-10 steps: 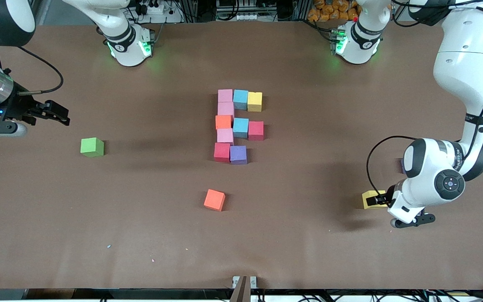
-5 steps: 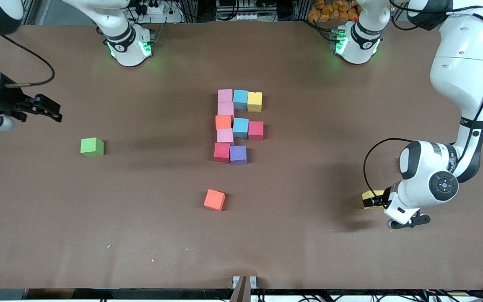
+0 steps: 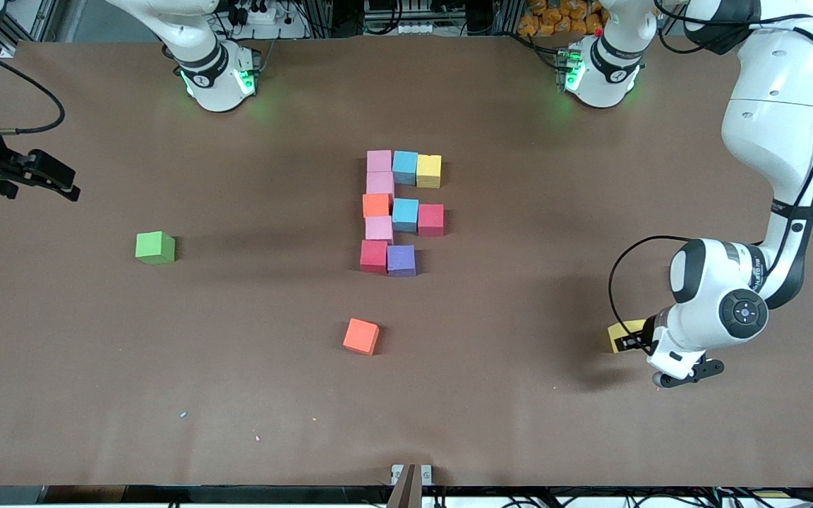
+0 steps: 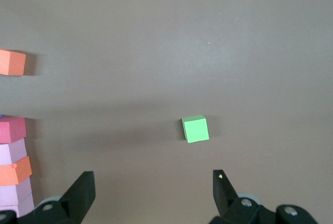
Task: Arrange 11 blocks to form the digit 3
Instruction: 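Grasp the yellow cube with the left gripper and lift it, then carry the yellow cube with the left gripper toward the cluster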
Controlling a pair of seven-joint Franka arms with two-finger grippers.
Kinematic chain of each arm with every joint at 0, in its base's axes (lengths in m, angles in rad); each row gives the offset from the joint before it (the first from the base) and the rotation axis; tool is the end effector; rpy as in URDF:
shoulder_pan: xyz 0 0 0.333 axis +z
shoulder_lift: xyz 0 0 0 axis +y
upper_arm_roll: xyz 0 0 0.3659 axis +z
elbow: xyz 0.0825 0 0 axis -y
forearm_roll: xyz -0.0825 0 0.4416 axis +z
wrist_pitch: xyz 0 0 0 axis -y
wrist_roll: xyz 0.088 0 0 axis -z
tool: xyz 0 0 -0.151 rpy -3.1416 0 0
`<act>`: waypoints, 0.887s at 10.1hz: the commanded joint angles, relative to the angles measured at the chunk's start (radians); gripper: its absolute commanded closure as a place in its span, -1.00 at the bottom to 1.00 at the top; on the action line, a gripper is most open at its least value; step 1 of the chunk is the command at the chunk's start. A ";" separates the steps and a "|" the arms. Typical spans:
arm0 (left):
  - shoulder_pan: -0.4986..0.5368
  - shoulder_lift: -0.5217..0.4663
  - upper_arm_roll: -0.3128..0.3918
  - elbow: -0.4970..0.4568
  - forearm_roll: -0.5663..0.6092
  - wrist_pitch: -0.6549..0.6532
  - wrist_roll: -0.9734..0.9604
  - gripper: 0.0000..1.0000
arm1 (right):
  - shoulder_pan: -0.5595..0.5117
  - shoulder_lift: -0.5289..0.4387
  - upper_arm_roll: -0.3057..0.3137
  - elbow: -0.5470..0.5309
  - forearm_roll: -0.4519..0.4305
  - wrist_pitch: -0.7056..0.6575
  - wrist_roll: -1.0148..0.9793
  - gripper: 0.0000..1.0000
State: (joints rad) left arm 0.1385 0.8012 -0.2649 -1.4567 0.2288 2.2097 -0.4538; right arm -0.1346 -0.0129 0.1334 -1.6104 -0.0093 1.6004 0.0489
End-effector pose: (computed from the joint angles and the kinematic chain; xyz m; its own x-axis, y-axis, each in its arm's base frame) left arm 0.7970 -0.0532 0.1724 0.9651 0.2613 -0.0185 0.2614 -0.9652 0.0004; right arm 0.6099 -0.0016 0.6198 0.9988 -0.0498 0.0033 -0.0498 -0.9987 0.0109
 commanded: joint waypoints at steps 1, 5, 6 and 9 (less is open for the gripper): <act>-0.007 -0.019 -0.007 0.001 0.007 -0.014 -0.105 0.82 | 0.001 0.016 0.006 0.020 -0.020 -0.014 0.005 -1.00; -0.016 -0.063 -0.212 0.001 0.009 -0.139 -0.758 0.82 | 0.001 0.025 0.009 0.035 -0.023 -0.003 0.000 -1.00; -0.017 -0.068 -0.268 0.002 0.009 -0.151 -0.937 0.82 | 0.001 0.036 0.009 0.038 -0.021 -0.003 0.000 -1.00; -0.088 -0.068 -0.319 0.003 0.011 -0.150 -1.369 0.82 | 0.001 0.057 0.009 0.041 -0.020 0.006 0.005 -1.00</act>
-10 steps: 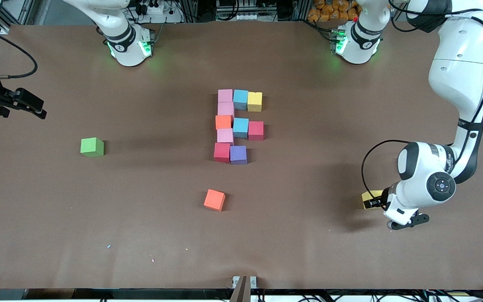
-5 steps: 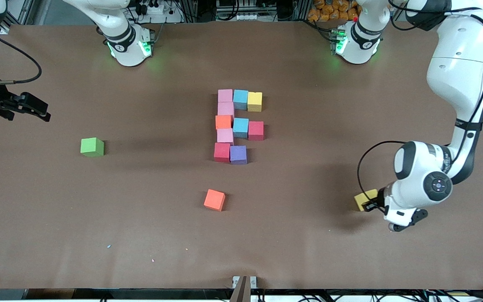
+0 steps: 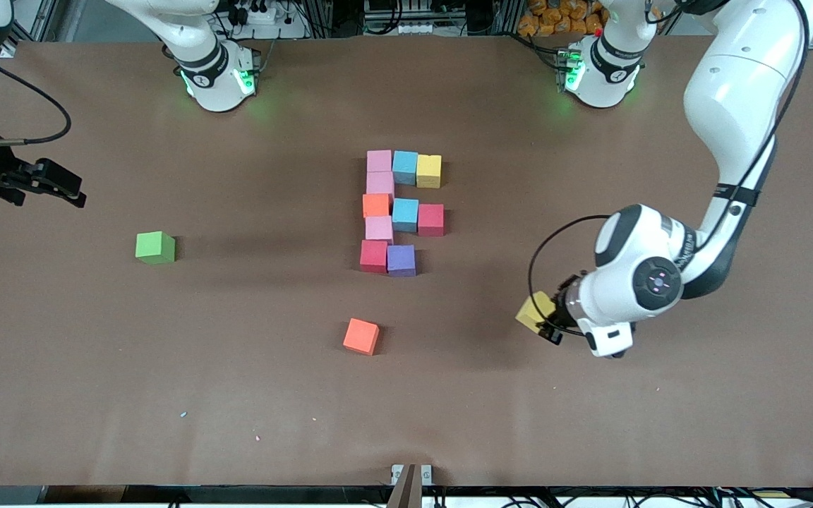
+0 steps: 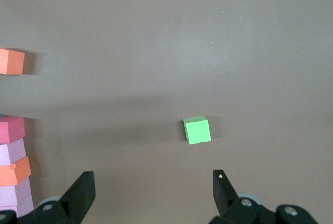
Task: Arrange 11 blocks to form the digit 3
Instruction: 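Carry the yellow cube with the left gripper toward the cluster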
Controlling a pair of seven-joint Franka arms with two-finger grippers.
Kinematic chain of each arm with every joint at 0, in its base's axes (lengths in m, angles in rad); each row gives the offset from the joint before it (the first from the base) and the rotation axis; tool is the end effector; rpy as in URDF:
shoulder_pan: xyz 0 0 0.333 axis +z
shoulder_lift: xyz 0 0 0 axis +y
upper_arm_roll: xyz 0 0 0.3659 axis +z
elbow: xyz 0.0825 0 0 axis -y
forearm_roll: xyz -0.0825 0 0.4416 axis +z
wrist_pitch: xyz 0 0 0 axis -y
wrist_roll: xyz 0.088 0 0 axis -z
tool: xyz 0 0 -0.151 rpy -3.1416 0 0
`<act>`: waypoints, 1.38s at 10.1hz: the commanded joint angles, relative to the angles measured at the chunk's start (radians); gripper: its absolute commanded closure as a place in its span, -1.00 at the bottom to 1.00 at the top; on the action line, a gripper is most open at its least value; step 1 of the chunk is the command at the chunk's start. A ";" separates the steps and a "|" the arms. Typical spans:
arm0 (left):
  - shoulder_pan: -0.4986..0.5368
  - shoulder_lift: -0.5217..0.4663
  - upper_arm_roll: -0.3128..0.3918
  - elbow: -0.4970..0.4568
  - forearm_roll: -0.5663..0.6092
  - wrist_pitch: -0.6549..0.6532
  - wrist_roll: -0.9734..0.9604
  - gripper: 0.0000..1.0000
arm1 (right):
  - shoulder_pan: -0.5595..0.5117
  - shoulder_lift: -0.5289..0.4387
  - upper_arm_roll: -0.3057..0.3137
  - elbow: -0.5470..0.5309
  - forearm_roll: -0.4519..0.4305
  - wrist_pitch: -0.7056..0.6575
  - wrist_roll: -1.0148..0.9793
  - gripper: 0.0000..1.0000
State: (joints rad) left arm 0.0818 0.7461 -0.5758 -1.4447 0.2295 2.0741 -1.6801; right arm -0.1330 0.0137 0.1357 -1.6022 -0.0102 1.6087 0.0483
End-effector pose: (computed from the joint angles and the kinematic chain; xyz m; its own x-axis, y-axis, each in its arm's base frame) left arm 0.7423 -0.2880 0.2637 0.3557 0.9177 -0.1771 0.9312 -0.3642 -0.0169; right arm 0.6193 -0.0004 0.6087 0.9990 -0.0452 -0.0067 -0.0451 -0.9989 0.0087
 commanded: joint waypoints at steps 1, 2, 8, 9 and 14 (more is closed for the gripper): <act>-0.074 -0.011 -0.009 -0.013 0.013 -0.012 -0.241 0.82 | 0.007 0.035 0.010 0.033 -0.020 -0.003 0.008 -1.00; -0.103 -0.011 -0.009 -0.022 0.019 -0.003 -0.336 0.82 | 0.007 0.035 0.010 0.035 -0.020 -0.003 0.010 -1.00; -0.180 -0.090 -0.009 -0.275 0.083 0.224 -0.709 0.82 | 0.006 0.040 0.010 0.047 -0.016 0.000 0.012 -1.00; -0.215 -0.085 -0.009 -0.275 0.135 0.224 -0.784 0.81 | 0.006 0.040 0.010 0.047 -0.016 0.000 0.012 -1.00; -0.269 -0.054 -0.003 -0.255 0.185 0.224 -0.859 0.81 | 0.004 0.040 0.010 0.053 -0.014 0.000 0.012 -1.00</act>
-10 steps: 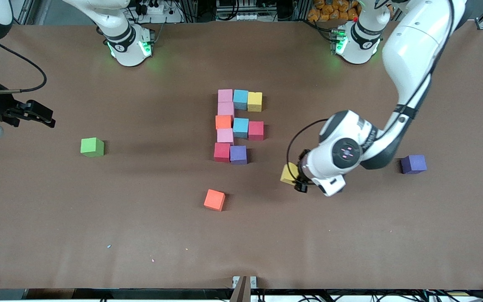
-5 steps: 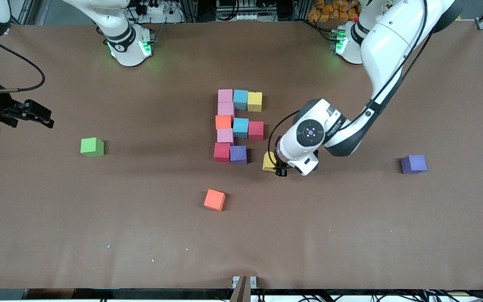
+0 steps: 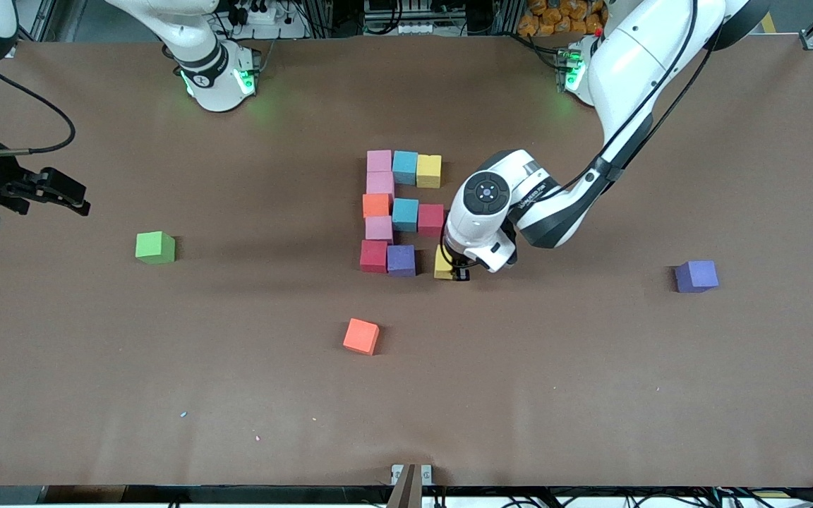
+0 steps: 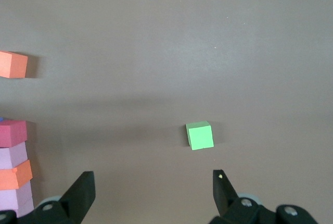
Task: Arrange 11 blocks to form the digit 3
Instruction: 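Carry the yellow cube with the left gripper toward the cluster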
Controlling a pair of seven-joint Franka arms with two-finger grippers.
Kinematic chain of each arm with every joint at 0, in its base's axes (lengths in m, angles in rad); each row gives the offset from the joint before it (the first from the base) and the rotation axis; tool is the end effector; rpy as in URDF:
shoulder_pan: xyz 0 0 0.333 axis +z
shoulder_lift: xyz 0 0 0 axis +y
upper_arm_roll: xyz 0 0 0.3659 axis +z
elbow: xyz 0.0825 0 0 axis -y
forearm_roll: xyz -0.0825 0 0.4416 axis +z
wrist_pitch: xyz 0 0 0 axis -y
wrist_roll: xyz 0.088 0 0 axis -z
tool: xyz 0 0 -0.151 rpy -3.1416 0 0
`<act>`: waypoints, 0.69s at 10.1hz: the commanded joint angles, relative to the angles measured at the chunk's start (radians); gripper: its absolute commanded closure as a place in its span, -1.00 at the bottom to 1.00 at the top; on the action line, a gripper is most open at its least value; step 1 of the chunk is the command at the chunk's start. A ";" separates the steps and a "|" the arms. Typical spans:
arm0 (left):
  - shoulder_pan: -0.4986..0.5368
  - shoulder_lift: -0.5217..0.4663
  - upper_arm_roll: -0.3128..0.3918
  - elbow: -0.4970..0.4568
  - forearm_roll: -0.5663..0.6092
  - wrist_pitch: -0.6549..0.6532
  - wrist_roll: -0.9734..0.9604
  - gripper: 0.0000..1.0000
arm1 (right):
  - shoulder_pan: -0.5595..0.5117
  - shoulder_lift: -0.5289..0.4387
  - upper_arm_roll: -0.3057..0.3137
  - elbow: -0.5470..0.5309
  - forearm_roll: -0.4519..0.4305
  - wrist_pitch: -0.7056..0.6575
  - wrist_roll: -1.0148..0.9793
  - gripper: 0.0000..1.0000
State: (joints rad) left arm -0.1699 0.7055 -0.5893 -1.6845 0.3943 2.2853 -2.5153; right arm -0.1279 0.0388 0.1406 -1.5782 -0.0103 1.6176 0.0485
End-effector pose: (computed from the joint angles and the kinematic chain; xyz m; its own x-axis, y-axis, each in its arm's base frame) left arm 0.5863 -0.4709 0.2029 -0.0465 0.9963 -0.0721 0.9986 0.0445 -0.0289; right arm 0.6295 0.0049 0.6067 0.9994 -0.0354 0.0012 -0.0354 -0.9994 0.0048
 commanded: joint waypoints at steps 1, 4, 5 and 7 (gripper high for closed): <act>-0.028 -0.002 0.017 -0.008 0.020 0.013 -0.023 0.82 | -0.001 0.015 0.005 0.029 -0.014 -0.008 0.013 -1.00; -0.066 0.035 0.026 0.034 0.018 0.013 -0.034 0.81 | -0.001 0.016 0.005 0.027 -0.014 0.001 0.011 -1.00; -0.101 0.043 0.054 0.049 0.017 0.011 -0.039 0.81 | -0.001 0.016 0.005 0.027 -0.014 0.001 0.011 -1.00; -0.149 0.048 0.107 0.052 0.003 0.013 -0.039 0.82 | 0.001 0.016 0.005 0.029 -0.014 0.001 0.011 -1.00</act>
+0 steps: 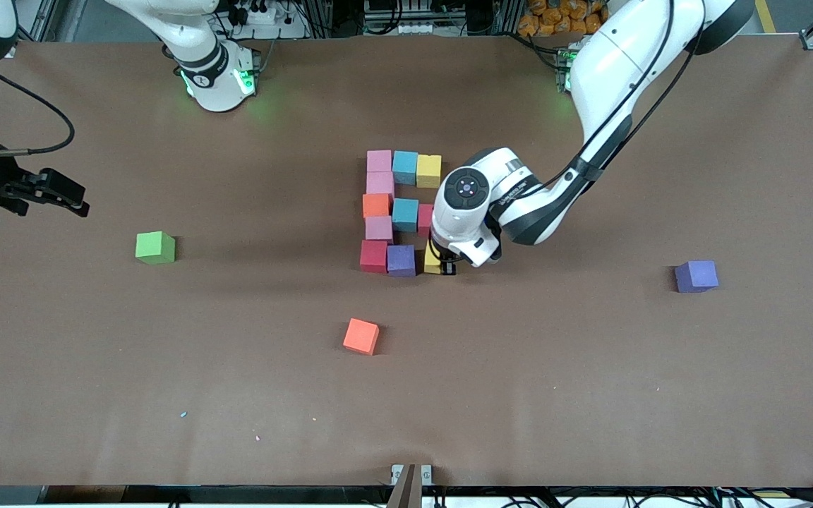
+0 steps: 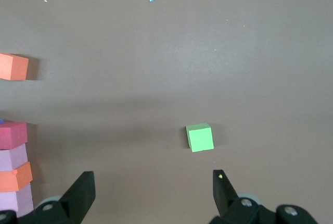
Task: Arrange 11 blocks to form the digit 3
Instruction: 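Lower the yellow cube beside the purple cube with the left gripper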
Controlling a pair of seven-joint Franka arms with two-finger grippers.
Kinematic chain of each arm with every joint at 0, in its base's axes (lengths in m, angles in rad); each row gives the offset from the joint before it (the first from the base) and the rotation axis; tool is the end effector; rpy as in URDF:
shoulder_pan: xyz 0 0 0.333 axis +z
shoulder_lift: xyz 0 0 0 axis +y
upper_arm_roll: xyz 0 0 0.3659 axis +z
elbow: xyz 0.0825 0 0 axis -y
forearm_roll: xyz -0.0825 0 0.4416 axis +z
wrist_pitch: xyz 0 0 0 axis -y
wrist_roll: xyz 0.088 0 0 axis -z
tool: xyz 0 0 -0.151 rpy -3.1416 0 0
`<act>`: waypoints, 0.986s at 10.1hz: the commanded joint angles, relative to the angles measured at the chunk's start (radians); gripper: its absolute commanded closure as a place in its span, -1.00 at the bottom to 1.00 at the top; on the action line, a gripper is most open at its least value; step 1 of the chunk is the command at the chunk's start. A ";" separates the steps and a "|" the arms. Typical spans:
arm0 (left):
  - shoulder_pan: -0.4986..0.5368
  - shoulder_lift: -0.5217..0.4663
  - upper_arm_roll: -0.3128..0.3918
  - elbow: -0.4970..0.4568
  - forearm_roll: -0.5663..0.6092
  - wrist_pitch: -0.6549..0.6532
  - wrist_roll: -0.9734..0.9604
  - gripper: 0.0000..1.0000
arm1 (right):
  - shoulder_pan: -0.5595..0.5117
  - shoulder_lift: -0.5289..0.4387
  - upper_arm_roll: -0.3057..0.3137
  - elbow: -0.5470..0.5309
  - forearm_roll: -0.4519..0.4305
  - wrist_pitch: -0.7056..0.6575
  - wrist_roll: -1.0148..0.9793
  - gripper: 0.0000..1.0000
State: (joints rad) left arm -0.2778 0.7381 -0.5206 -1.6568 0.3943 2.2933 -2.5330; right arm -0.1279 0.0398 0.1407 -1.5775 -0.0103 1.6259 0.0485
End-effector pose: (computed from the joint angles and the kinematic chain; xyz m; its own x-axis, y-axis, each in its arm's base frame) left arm 0.5678 -0.5000 0.1783 -0.0178 0.9989 -0.0426 0.9995 0.0168 -0.0253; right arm 0.6311 0.0050 0.6072 0.9993 -0.0353 0.0092 -0.0353 -0.9994 0.0043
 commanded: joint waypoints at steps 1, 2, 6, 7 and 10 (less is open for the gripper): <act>-0.044 0.020 0.040 0.038 0.003 0.005 -0.030 0.81 | -0.001 0.015 0.005 0.028 -0.013 -0.008 0.011 -1.00; -0.044 0.032 0.040 0.054 0.005 0.003 -0.058 0.80 | -0.001 0.015 0.005 0.028 -0.013 -0.008 0.013 -1.00; -0.061 0.038 0.040 0.061 0.001 0.005 -0.118 0.80 | -0.001 0.018 0.005 0.028 -0.013 -0.008 0.011 -1.00; -0.063 0.040 0.040 0.061 0.001 0.005 -0.124 0.80 | -0.001 0.018 0.005 0.028 -0.013 -0.008 0.011 -1.00; -0.061 0.040 0.040 0.063 0.000 0.005 -0.130 0.78 | -0.001 0.018 0.005 0.028 -0.011 -0.008 0.011 -1.00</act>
State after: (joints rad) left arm -0.3268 0.7675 -0.4897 -1.6146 0.3943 2.2958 -2.6448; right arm -0.1279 0.0432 0.1408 -1.5772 -0.0103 1.6265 0.0485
